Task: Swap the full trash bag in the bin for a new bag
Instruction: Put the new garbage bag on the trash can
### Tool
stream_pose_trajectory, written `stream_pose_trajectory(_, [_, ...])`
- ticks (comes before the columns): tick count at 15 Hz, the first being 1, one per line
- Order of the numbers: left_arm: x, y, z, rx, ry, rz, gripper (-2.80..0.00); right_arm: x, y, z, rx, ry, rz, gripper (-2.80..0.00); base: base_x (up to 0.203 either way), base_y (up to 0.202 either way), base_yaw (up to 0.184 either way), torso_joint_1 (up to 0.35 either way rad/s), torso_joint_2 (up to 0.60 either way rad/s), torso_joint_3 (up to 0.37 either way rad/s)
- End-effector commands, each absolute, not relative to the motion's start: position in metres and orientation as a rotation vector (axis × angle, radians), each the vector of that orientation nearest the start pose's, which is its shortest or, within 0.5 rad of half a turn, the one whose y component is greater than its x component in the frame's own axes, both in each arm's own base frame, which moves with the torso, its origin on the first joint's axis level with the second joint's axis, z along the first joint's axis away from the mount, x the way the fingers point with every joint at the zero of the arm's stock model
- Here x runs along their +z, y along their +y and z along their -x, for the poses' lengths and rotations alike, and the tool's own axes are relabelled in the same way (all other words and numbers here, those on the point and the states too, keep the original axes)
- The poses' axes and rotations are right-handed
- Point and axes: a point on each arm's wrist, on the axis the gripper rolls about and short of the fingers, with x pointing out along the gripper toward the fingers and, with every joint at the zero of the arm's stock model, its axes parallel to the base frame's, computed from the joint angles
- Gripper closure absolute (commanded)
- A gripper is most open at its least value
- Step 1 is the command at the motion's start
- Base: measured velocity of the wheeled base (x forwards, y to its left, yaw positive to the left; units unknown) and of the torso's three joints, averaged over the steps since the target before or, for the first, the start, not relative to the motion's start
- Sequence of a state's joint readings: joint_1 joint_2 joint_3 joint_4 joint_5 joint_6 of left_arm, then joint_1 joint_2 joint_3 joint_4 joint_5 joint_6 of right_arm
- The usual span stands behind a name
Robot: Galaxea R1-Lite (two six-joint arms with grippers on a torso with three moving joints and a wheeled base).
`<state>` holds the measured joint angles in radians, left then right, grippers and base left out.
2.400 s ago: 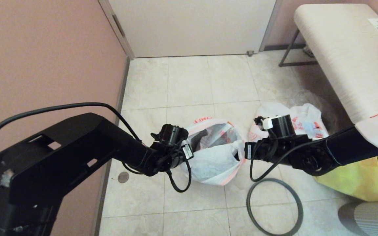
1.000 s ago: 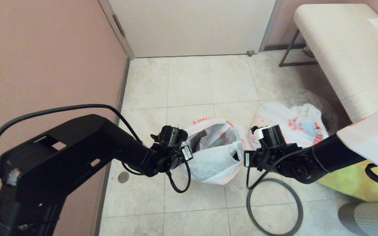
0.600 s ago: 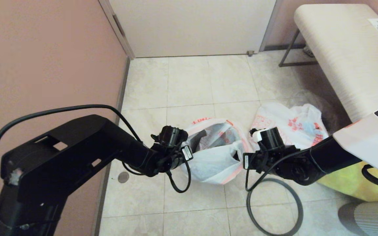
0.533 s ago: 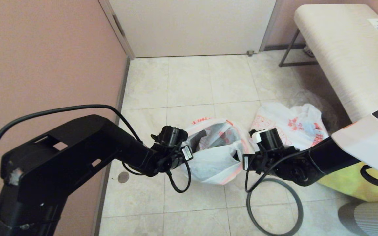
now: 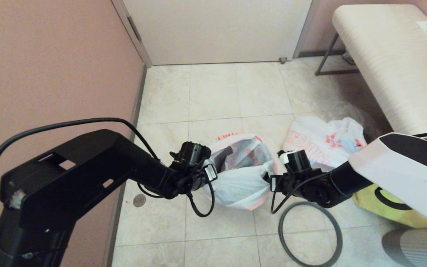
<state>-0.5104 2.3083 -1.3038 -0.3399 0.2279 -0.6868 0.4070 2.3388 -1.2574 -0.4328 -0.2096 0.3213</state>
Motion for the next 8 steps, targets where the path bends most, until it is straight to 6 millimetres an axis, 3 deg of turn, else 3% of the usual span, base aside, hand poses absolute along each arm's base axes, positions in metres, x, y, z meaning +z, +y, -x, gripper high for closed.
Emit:
stream_pose_trajectory(1, [0.055,-0.211,-0.386,-0.047,0.676,0.427,0.00,0.030,0.161,-0.410,0.065,0.646,-0.116,0.00,0.000,0.000,0.000,0.000,0.00,0.000])
stream_pose_trajectory(4, [0.056,-0.210,-0.386,-0.046,0.675,0.427,0.00,0.051,0.141,-0.403,0.031,0.623,-0.139,0.00,0.000,0.000,0.000,0.000,0.00,0.000])
stream_pose_trajectory(8, [0.055,-0.210,-0.386,-0.036,0.704,0.406,0.00,0.065,0.131,-0.345,0.031,0.696,-0.141,0.00,0.000,0.000,0.000,0.000,0.00,0.000])
